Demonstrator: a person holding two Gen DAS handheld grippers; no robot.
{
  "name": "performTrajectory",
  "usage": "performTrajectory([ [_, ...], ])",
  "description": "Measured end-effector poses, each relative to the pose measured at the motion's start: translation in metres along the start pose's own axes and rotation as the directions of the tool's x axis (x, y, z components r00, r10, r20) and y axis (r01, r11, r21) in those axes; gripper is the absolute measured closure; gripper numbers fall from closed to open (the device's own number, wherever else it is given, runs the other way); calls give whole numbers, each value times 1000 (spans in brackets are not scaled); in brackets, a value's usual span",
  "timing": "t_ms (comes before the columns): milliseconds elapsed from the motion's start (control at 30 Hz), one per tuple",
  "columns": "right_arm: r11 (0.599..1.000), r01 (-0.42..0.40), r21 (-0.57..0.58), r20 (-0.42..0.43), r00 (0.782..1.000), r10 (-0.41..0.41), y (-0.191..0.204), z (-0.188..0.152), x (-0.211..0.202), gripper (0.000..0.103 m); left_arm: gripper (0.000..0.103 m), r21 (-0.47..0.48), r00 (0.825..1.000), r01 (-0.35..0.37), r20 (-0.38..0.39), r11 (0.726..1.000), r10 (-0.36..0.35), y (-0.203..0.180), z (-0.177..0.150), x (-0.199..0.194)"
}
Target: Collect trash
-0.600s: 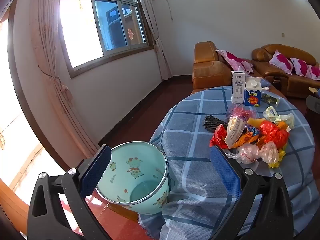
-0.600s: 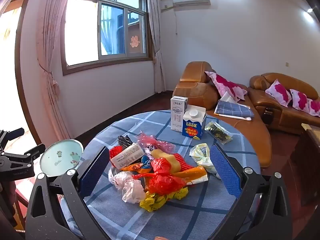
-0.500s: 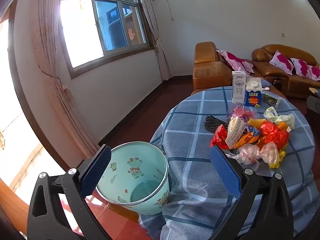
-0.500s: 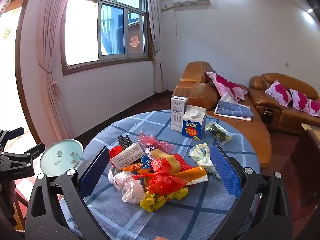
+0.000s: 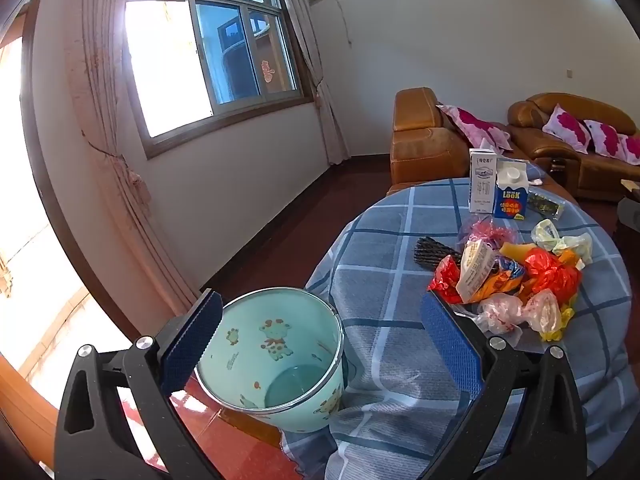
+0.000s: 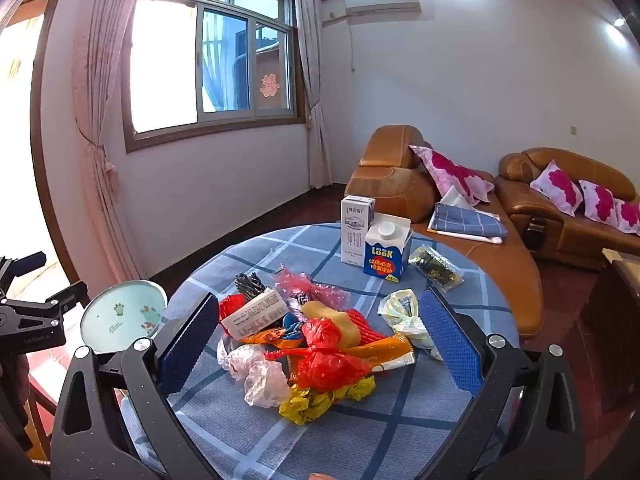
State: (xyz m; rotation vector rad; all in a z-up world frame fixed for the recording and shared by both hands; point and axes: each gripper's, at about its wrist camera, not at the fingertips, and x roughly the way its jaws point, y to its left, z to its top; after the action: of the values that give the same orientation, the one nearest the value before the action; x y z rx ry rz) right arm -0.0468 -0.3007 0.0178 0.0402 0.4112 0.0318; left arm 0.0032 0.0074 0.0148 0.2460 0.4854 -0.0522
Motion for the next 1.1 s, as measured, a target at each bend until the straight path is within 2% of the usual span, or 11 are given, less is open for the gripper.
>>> performTrajectory([
  [133,1000,0,-2,7,1000,0,1,0,-4,5,6,-9,1000,-9,7,1000,9,-2,-8,0],
  [1100,1000,0,-5,5,1000,0,1,2,-5,5,6,-21,1000,-23,12,1000,23,5,-7,-1],
])
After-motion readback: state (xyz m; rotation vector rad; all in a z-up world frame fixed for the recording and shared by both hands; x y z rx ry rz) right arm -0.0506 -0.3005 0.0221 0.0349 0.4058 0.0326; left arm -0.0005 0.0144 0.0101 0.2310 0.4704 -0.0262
